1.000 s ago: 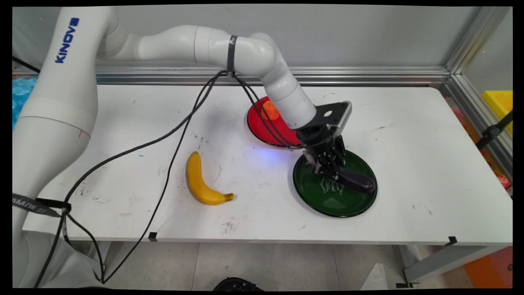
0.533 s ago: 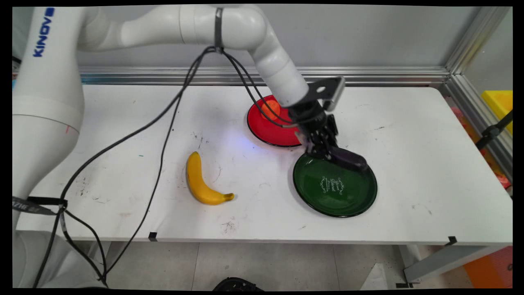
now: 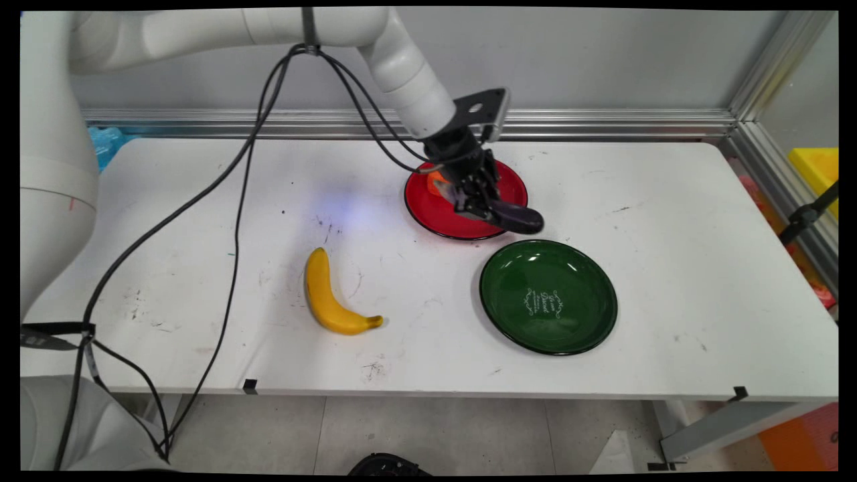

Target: Place the picked object on the red plate

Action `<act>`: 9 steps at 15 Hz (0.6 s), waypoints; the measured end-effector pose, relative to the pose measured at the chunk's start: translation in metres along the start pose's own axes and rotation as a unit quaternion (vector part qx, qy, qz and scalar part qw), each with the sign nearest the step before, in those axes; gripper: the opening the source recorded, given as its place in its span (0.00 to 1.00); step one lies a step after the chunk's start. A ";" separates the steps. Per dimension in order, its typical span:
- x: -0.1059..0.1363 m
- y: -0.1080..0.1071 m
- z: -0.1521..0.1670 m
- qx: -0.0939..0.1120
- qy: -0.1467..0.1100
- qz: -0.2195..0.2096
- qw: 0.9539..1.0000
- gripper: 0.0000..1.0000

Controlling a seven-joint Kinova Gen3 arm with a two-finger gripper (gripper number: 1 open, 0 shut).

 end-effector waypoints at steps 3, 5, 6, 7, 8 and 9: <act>-0.023 -0.008 -0.010 0.026 -0.012 -0.030 0.999 0.00; -0.037 -0.012 -0.013 0.040 -0.016 -0.051 0.998 0.00; -0.041 -0.013 -0.013 0.043 -0.017 -0.056 0.997 0.00; -0.048 -0.014 -0.013 0.048 -0.019 -0.065 0.997 0.00; -0.055 -0.015 -0.013 0.052 -0.021 -0.074 0.996 0.00; -0.060 -0.015 -0.012 0.055 -0.022 -0.081 0.995 0.00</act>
